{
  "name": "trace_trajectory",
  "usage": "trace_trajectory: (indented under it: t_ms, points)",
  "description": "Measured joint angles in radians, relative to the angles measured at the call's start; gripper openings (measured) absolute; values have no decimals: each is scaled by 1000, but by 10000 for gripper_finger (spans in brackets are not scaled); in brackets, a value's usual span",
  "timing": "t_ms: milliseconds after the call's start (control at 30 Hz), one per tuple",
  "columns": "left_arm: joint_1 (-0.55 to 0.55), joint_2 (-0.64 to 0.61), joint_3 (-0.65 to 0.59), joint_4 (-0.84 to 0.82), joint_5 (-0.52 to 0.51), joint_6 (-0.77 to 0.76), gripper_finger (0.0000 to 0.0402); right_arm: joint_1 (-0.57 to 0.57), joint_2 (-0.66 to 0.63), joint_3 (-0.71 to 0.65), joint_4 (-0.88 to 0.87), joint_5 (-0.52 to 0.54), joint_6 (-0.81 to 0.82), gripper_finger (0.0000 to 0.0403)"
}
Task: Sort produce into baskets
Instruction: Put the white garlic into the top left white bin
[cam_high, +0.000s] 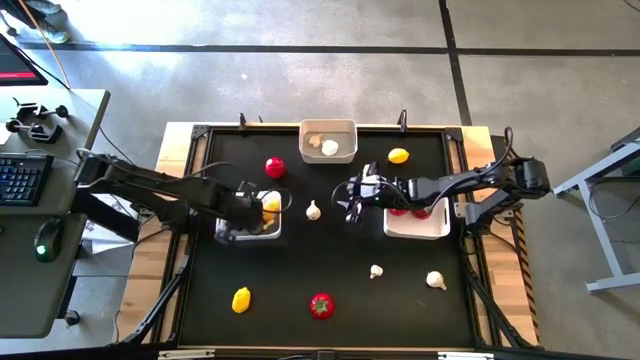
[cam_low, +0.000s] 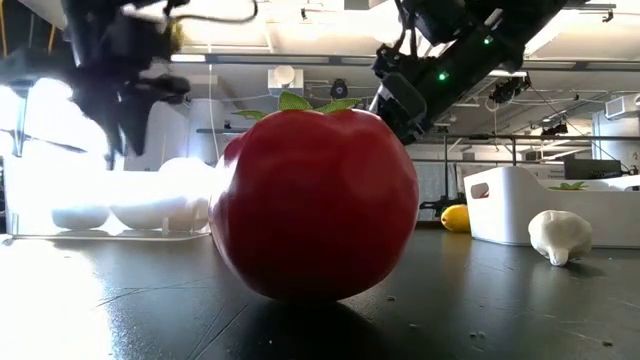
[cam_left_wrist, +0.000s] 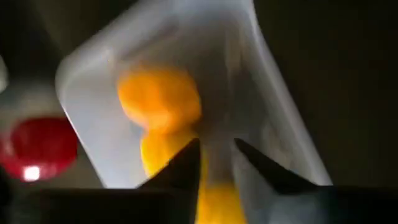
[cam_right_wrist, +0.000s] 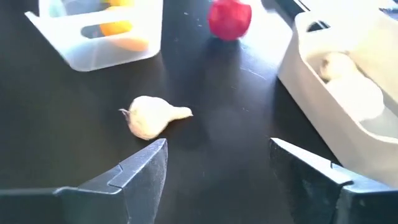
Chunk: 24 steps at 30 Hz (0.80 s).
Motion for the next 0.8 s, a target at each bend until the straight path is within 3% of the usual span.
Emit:
trace_trajectory:
  t_ms: [67, 133, 267, 433, 567, 800]
  points:
    - [0, -32, -24, 122, 43, -49, 26, 8, 31, 0, 49, -17, -34, 252]
    - [1, -66, -68, 264, 84, -97, 8, 14, 69, 0, 106, -58, -46, 228]
    - [1, -123, -177, 561, 99, -170, 12, 28, 153, 0, 222, -131, -31, 163]
    - [6, -162, -294, 906, 99, -215, 2, 58, 242, 27, 281, -50, -10, 118]
    - [17, -164, -365, 1106, 86, -238, 1, 73, 301, 89, 281, -57, -1, 150]
    - [44, -163, -505, 1449, 47, -262, 0, 68, 371, 181, 240, -63, 25, 284]
